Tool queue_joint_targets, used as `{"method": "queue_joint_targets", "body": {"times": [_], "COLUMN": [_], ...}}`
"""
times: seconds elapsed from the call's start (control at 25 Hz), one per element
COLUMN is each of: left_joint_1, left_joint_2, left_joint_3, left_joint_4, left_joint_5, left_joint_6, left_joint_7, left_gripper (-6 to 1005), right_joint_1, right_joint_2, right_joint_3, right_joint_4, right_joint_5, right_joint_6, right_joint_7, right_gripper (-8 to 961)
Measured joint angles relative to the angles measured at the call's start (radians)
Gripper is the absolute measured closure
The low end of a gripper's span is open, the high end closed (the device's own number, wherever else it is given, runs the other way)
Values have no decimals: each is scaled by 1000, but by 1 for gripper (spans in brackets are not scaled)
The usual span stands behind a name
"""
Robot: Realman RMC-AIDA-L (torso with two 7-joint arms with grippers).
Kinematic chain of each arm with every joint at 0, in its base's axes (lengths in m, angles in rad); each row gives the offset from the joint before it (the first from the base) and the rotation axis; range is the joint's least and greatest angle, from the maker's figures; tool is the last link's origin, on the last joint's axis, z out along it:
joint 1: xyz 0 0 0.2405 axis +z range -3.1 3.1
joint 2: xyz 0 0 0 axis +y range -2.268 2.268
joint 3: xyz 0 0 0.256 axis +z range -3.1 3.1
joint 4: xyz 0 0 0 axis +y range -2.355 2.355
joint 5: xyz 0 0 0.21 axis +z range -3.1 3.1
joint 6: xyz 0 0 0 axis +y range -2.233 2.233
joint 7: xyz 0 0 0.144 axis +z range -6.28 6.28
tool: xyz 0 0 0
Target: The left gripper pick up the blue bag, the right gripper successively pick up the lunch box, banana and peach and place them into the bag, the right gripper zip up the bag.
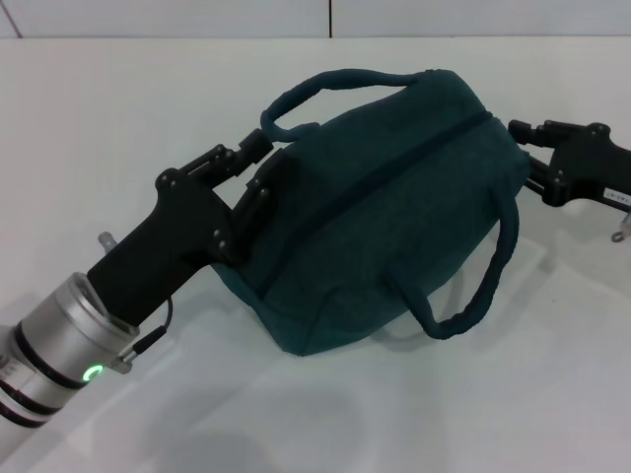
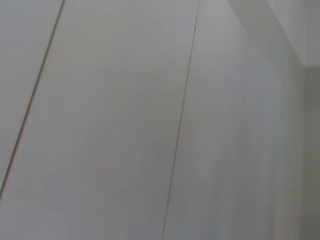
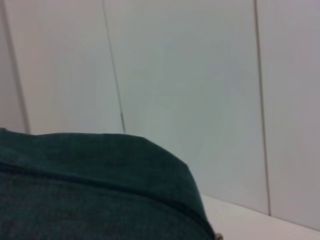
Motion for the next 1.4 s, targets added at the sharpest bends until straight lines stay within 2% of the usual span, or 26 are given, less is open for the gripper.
{"method": "queue_joint_targets", "body": {"times": [0.16,0.4,0.48,0.52,0.64,0.72,0.92,0.96,1.16,1.4], "left_joint_1": [0,5,10,14,28,38,37,28,4,-14], "left_joint_2": [0,0,0,0,0,1,12,14,14,12], "left_joint_3": [0,0,0,0,0,0,6,9,10,11], "left_joint_4": [6,8,9,10,13,16,1,-24,-76,-132], "left_joint_5": [-9,-10,-10,-10,-21,-35,-27,1,93,199], "left_joint_6": [-1,11,26,39,85,114,208,252,287,287], "left_joint_7": [0,0,0,0,2,4,3,3,6,31], "left_gripper": [711,584,542,522,470,451,275,240,104,108], "right_joint_1": [-25,-80,-107,-107,-110,-106,-76,-71,-46,-48], "right_joint_2": [-8,-8,7,7,16,16,6,5,-1,3], "right_joint_3": [8,22,84,84,181,195,193,191,168,168], "right_joint_4": [-24,-84,-109,-109,-104,-105,-119,-119,-136,-160], "right_joint_5": [-15,-7,-6,-6,-5,-5,-11,-13,-71,-154], "right_joint_6": [-51,-120,-157,-157,-241,-275,-404,-426,-582,-635], "right_joint_7": [9,9,5,5,3,14,73,76,79,76], "right_gripper": [633,506,443,401,276,281,288,285,279,282]}}
